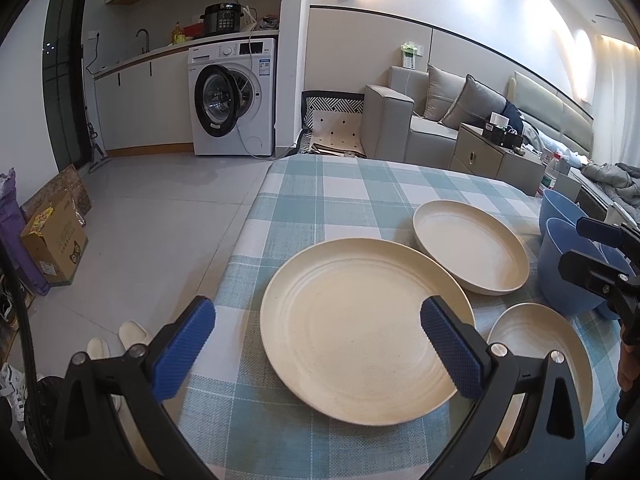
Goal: Organize plates and bowls
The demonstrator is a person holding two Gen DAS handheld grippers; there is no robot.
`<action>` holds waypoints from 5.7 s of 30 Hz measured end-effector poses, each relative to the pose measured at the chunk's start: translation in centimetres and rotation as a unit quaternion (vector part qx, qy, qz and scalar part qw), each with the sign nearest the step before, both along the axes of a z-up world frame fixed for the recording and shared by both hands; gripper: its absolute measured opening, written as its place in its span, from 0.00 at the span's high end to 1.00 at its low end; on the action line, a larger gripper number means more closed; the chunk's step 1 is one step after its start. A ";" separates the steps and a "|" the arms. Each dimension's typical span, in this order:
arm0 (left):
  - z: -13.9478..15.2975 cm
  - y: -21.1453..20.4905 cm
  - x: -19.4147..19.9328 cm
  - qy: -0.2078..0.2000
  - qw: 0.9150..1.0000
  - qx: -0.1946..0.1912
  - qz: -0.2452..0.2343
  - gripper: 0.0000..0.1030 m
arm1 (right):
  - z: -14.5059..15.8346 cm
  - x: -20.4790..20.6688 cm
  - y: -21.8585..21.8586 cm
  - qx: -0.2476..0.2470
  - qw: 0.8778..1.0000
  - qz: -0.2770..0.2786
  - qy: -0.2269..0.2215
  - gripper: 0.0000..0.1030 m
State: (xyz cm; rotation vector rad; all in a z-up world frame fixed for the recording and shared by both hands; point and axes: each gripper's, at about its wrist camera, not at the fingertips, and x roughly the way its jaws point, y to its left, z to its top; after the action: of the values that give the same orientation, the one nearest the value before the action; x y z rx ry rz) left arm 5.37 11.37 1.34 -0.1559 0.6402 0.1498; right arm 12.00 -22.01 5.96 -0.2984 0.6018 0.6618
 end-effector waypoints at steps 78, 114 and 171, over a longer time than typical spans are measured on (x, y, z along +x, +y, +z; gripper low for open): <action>-7.0 1.5 2.6 0.120 0.992 -0.045 -0.002 0.56 | -11.3 5.4 7.3 -0.067 0.978 0.029 0.197 0.62; -4.2 1.0 1.5 0.083 0.996 -0.022 0.000 0.57 | -8.3 3.6 6.2 -0.042 0.987 0.034 0.151 0.64; 1.2 -6.8 -1.1 0.033 0.996 0.004 -0.085 0.57 | -2.4 -2.3 -5.0 0.017 0.994 -0.032 0.101 0.64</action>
State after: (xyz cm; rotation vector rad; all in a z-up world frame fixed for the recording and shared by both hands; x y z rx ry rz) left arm 4.22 4.55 2.57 -0.0881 0.7162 -0.0075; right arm 9.73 -27.02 3.59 -0.1815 0.7896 0.6439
